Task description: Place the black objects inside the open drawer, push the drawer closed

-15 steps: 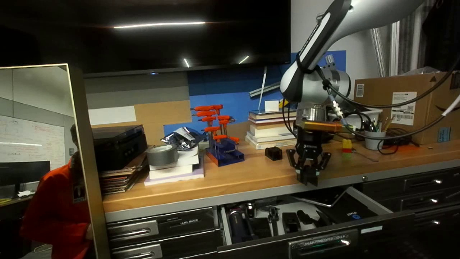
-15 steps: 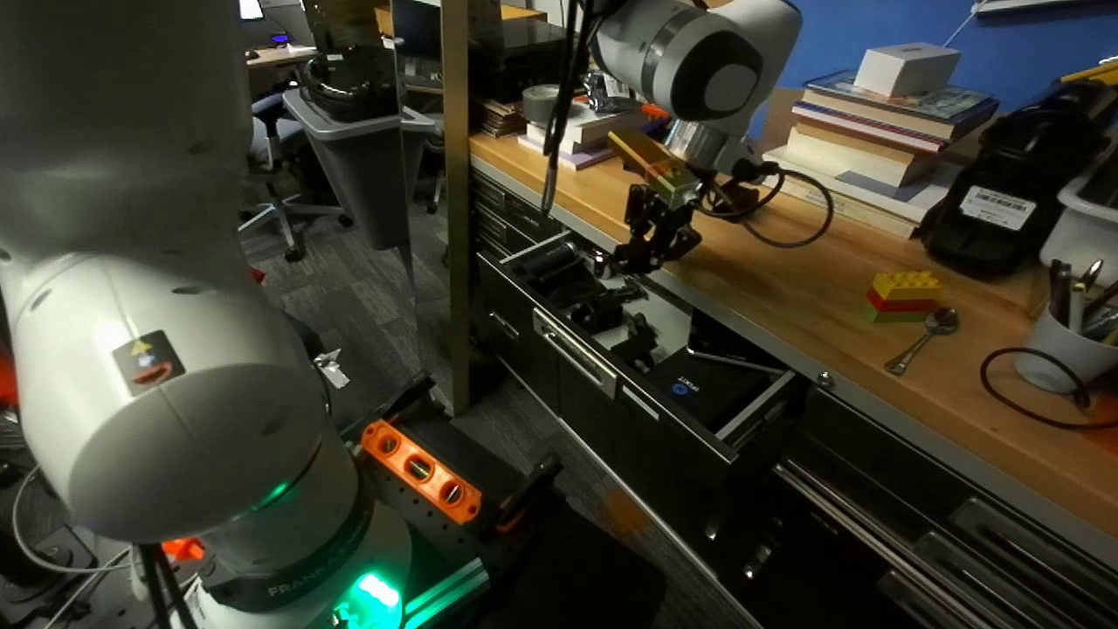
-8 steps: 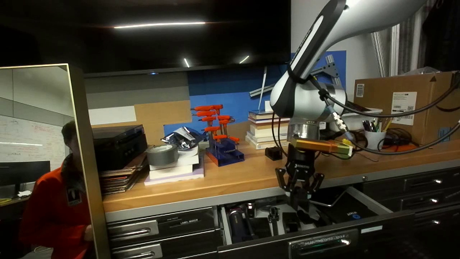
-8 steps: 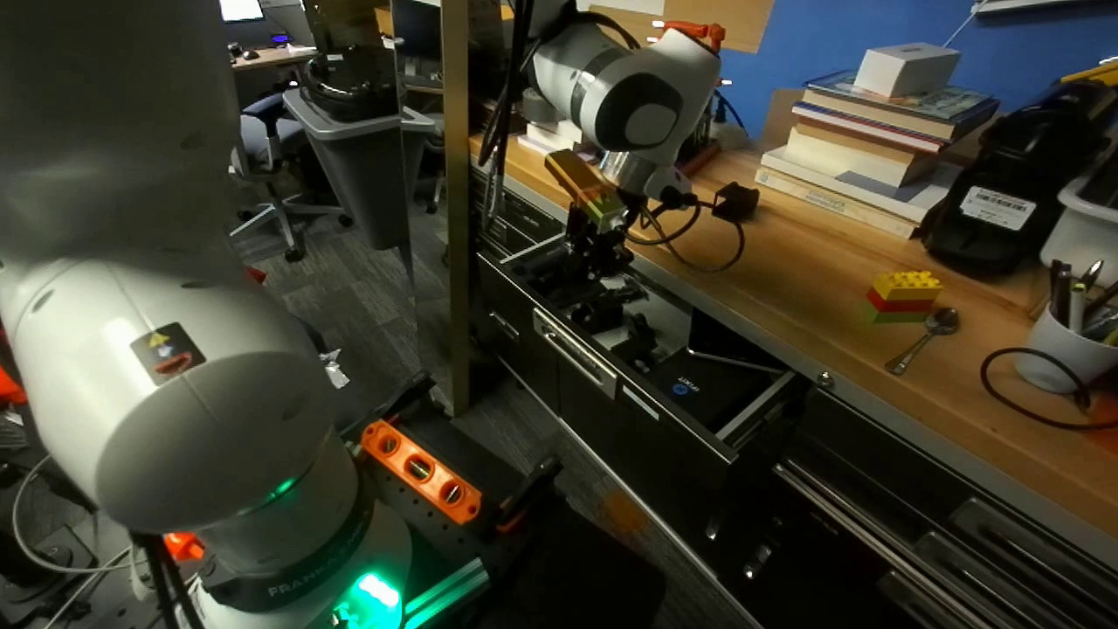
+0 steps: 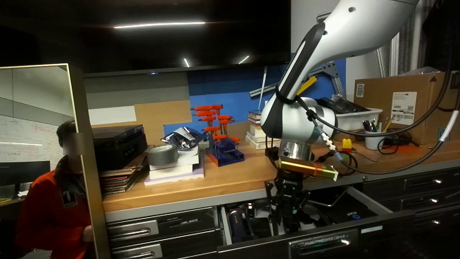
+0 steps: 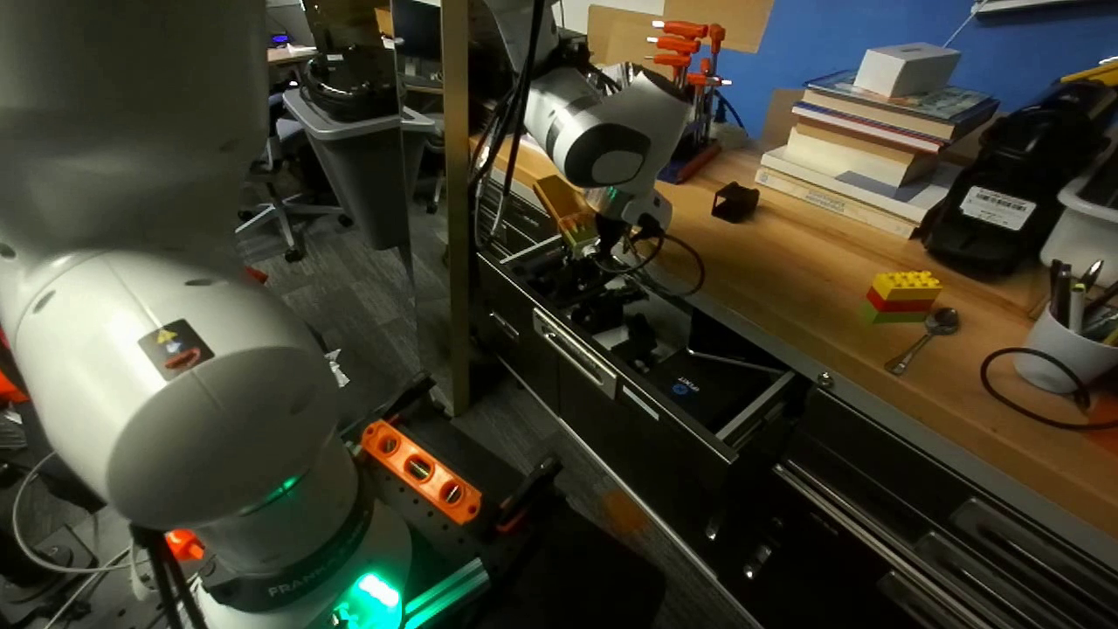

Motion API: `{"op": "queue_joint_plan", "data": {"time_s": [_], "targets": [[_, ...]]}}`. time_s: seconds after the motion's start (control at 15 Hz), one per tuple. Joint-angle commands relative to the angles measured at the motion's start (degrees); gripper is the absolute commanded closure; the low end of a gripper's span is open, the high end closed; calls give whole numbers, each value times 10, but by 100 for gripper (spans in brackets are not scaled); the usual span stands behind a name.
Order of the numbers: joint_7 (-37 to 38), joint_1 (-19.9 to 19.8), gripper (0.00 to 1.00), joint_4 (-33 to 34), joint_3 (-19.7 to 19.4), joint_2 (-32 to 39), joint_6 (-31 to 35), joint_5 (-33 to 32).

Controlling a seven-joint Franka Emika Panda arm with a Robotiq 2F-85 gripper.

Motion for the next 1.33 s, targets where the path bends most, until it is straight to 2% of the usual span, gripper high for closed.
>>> {"op": "queue_joint_plan", "data": {"time_s": [0.0, 0.27, 0.47, 0.67, 1.2, 1.27], "targets": [[-12, -8, 79, 3, 26, 25, 54, 53], [2, 2, 79, 1, 32, 49, 107, 57], [34, 23, 79, -12, 14, 60, 174, 23], [68, 38, 79, -19, -1, 65, 213, -18], [189, 114, 79, -22, -86, 58, 182, -161], [203, 121, 58, -22, -93, 57, 179, -171]]}}
